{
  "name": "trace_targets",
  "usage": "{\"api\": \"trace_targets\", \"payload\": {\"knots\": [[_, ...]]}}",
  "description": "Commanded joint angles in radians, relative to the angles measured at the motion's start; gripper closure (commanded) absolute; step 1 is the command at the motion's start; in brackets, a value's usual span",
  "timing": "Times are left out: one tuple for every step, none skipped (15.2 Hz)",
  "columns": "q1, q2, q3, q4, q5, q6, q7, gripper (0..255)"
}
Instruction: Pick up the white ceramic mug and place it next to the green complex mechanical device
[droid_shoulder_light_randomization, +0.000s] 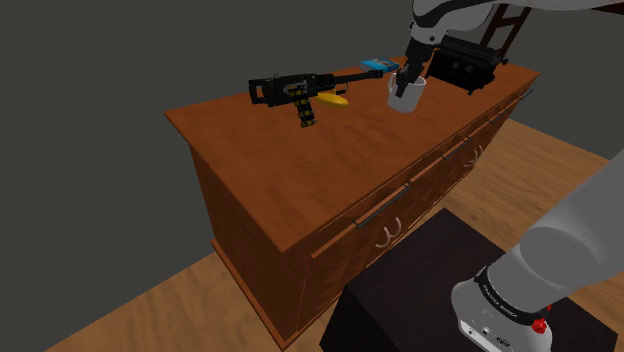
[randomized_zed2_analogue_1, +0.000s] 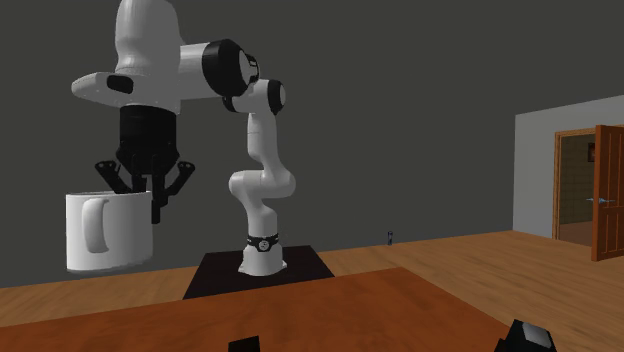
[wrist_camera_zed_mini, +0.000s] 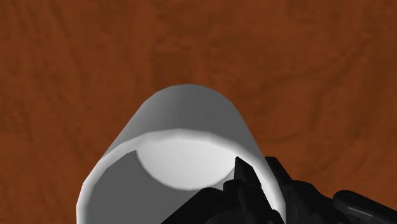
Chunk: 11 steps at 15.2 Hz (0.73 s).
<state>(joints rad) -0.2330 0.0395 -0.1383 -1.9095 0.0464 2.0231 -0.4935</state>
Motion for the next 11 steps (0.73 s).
{"api": "trace_targets", "payload": {"knots": [[0.001, 0.002, 0.001, -0.024, 0.001, 0.027, 0.0, 255], [0.001, 0.005, 0.001, -0.034, 0.002, 0.04, -0.001, 255], [0.001, 0.009, 0.001, -0.043, 0.003, 0.053, -0.002, 255], [0.001, 0.012, 0.001, -0.052, 0.004, 0.066, -0.003, 255], [0.001, 0.016, 0.001, -0.061, 0.005, 0.078, -0.004, 255], [0.001, 0.02, 0.001, -0.07, 0.006, 0.091, -0.005, 255], [0.0, 0.024, 0.001, -0.079, 0.007, 0.104, -0.006, 255], [0.0, 0.029, 0.001, -0.087, 0.008, 0.117, -0.007, 255], [0.0, 0.034, 0.001, -0.095, 0.009, 0.129, -0.008, 255], [0.0, 0.038, 0.001, -0.103, 0.01, 0.142, -0.009, 255], [0.0, 0.043, 0.001, -0.111, 0.012, 0.155, -0.01, 255]]}}
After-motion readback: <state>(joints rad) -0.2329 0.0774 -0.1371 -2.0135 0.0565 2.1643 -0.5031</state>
